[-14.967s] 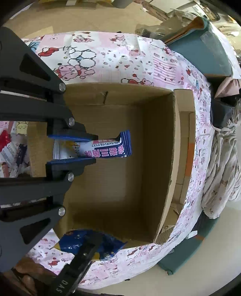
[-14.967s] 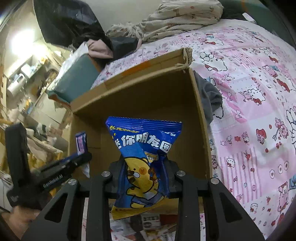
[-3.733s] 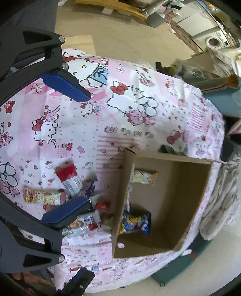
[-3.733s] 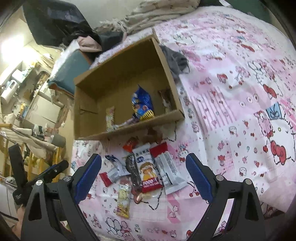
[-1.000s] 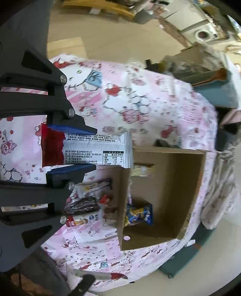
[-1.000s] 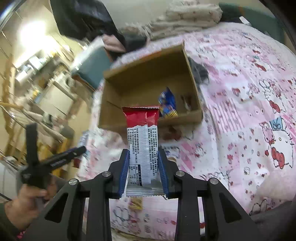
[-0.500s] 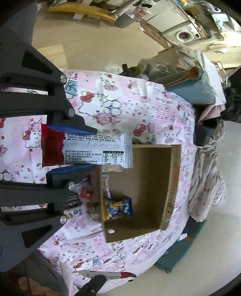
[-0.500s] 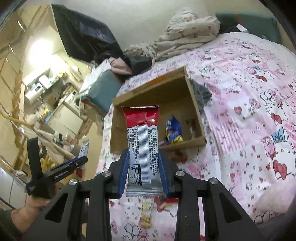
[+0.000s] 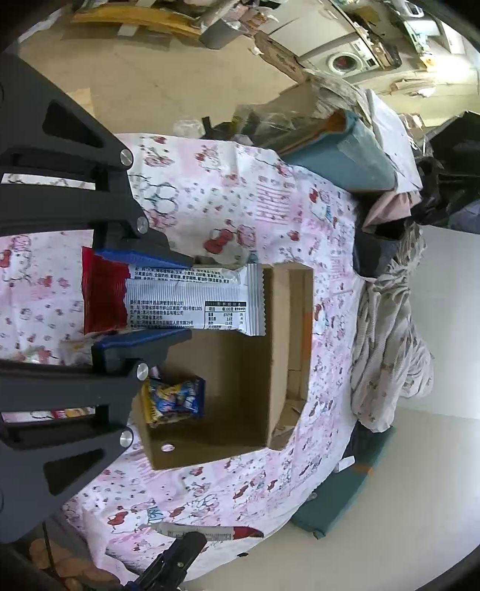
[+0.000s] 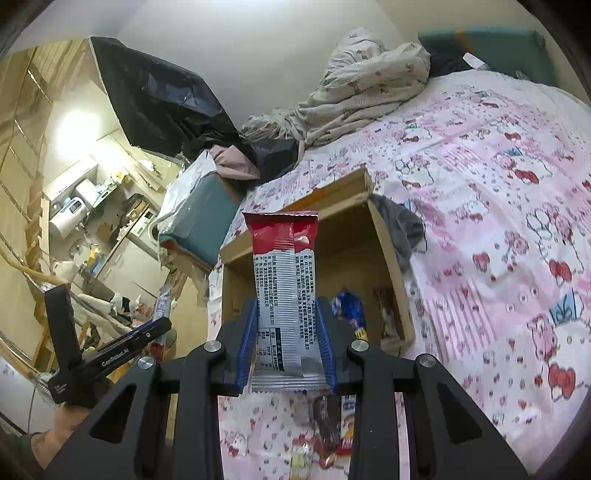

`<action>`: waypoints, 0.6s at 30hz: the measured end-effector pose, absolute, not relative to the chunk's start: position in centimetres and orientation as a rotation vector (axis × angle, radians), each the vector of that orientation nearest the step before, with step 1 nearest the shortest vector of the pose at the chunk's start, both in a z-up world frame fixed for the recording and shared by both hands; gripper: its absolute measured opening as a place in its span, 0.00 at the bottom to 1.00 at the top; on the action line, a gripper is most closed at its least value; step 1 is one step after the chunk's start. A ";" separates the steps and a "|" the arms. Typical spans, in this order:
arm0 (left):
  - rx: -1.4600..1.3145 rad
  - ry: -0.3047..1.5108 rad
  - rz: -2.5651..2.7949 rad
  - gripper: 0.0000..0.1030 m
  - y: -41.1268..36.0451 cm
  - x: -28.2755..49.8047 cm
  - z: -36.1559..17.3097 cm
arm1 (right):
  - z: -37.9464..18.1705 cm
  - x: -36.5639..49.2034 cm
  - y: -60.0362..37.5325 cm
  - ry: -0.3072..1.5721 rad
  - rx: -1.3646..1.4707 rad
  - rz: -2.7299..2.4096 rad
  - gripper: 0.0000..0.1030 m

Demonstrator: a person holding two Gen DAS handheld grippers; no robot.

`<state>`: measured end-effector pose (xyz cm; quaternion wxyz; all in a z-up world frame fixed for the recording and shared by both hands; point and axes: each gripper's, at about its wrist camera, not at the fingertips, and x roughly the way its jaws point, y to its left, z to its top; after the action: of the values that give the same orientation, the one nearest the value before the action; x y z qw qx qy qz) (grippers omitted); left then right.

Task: Organize snacks
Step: 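Carry both held bars up over the open box, then lower both bars into the box and open both grippers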

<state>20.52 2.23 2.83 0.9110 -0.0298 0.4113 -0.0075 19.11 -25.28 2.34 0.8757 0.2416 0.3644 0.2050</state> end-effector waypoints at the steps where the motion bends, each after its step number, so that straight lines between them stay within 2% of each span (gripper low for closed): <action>1: -0.057 0.846 -0.018 0.26 2.1 20.9 2.9 | 2.3 19.5 -25.2 0.762 0.502 0.426 0.31; 10: -0.015 0.834 -0.033 0.26 0.2 25.0 2.3 | 1.0 24.5 -24.6 0.794 0.480 0.409 0.31; 18: -0.002 0.870 -0.054 0.26 -1.0 27.3 -1.5 | -3.3 27.3 -23.5 0.883 0.479 0.412 0.31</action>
<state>27.30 -0.96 -1.51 0.9065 -0.0011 0.4213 -0.0263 27.25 -23.48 -3.29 0.8563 0.2277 0.4202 0.1958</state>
